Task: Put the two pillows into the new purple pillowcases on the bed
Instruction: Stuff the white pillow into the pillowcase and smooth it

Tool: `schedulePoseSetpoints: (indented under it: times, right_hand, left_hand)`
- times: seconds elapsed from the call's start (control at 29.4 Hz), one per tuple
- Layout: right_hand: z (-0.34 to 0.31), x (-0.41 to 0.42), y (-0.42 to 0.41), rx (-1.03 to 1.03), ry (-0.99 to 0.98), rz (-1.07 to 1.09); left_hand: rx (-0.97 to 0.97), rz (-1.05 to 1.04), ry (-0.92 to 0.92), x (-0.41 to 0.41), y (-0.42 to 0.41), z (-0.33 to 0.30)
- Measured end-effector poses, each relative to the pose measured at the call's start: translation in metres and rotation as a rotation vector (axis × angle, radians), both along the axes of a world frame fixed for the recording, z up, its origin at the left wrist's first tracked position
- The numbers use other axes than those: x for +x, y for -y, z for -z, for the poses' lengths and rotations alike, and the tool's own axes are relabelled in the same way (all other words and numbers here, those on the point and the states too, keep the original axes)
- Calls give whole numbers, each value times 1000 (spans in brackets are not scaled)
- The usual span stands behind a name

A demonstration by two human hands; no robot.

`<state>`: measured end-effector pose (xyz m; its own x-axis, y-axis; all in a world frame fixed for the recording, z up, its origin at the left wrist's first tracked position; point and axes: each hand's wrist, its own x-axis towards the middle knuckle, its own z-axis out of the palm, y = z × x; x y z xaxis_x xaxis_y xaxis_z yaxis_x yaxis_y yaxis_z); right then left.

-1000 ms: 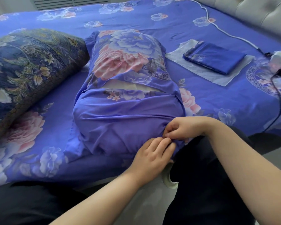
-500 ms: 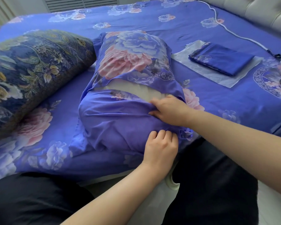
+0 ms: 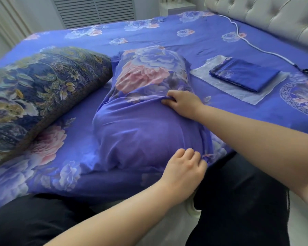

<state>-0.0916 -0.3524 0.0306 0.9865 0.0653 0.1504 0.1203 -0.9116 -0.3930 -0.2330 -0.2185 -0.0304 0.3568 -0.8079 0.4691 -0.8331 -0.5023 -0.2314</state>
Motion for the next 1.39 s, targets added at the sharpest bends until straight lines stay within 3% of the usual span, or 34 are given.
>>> schedulePoseSetpoints:
  times: [0.1,0.31,0.37,0.44,0.51,0.58,0.68,0.78,0.88,1.02,1.19,1.26,1.39]
  right_hand:
    - [-6,1,10,-50,-14,74]
    - [-19,1,43,-103,-365,6]
    - [-24,-8,44,-260,-483,-59]
    - [-27,-19,34,-575,-544,-88]
    - [-20,-30,14,-929,-496,-93]
    - [-10,-37,-3,-1106,-411,-126]
    - [-11,-21,0,-1078,-339,-68]
    - [-29,-1,24,-854,-127,53]
    - [-35,3,37,-517,45,169]
    - [-33,-6,32,-184,63,273]
    - [-25,-31,-37,21,206,-141]
    - [-18,-42,-68,4,175,-249]
    - [-8,-56,-118,-49,243,-284]
  left_hand:
    - [-26,-125,-28,-9,0,14]
    - [39,-432,-218,7,3,-7]
    - [110,-488,-290,14,5,-11]
    - [185,-518,-322,15,11,-20]
    - [273,-445,-311,12,17,-24]
    - [429,-348,-336,4,24,-19]
    - [550,-313,-248,-6,32,-34]
    - [637,-239,-247,-11,45,-16]
    - [537,-330,-246,-9,43,-16]
    - [168,-157,-197,6,26,3]
    - [-312,219,-156,6,-25,19]
    - [-501,120,-92,11,-58,19]
    - [-902,-366,-161,41,-130,27]
